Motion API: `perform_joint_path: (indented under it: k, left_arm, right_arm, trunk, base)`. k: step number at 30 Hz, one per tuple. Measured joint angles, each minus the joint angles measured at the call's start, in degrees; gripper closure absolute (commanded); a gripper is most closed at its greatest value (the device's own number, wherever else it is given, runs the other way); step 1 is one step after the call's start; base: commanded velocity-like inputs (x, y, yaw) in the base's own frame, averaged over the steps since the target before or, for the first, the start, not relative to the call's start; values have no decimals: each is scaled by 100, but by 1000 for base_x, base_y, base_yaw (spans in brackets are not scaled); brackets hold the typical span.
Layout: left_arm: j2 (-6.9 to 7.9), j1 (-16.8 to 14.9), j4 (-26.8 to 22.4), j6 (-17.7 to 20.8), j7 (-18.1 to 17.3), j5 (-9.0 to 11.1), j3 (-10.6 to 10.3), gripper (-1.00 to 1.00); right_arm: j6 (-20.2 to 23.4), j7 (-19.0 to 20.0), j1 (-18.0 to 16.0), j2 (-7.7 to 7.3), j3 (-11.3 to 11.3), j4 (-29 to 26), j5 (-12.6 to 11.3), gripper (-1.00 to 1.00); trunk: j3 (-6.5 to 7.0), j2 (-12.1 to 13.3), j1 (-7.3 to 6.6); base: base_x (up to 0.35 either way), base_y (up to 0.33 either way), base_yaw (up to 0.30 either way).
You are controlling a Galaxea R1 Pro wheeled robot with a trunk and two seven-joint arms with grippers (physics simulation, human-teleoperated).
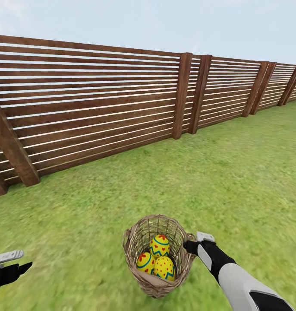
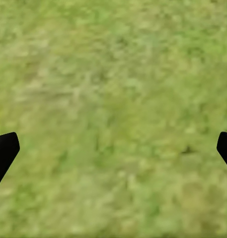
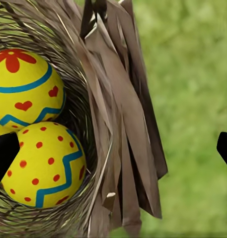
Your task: Take the three Easter eggs out of the wicker basket on the lawn in the garden, then place them on the lawn next to a single tree (choose any tree) so that all three eggs are next to the same tree and none are left in the basket.
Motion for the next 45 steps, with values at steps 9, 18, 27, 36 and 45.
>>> perform_joint_path:
  k: [9, 18, 27, 36, 45]
  left_arm:
    - [0, 0, -2, -2, -3, -1, 4, -100]
    - [0, 0, -23, -2, 5, -3, 4, -100]
    - [0, 2, -37, 3, -3, 2, 4, -100]
    - [0, 5, -37, 7, -3, 4, 5, -100]
    - [0, 4, -37, 5, -3, 3, -2, -100]
  right_arm:
    - [70, 2, 0, -10, 1, -13, 1, 100]
    - [75, 4, 0, -4, -2, -37, 13, 100]
    - [76, 2, 0, -12, 4, -31, 2, 100]
    - [76, -2, 0, -5, 11, -31, 2, 100]
    - [76, -2, -1, -5, 5, -29, 4, 100]
  trunk:
    - [0, 0, 0]
    - [0, 0, 0]
    - [0, 0, 0]
    - [0, 0, 0]
    - [0, 0, 0]
  base:
    - [0, 0, 0]
    - [0, 0, 0]
    - [0, 0, 0]
    - [0, 0, 0]
    - [0, 0, 0]
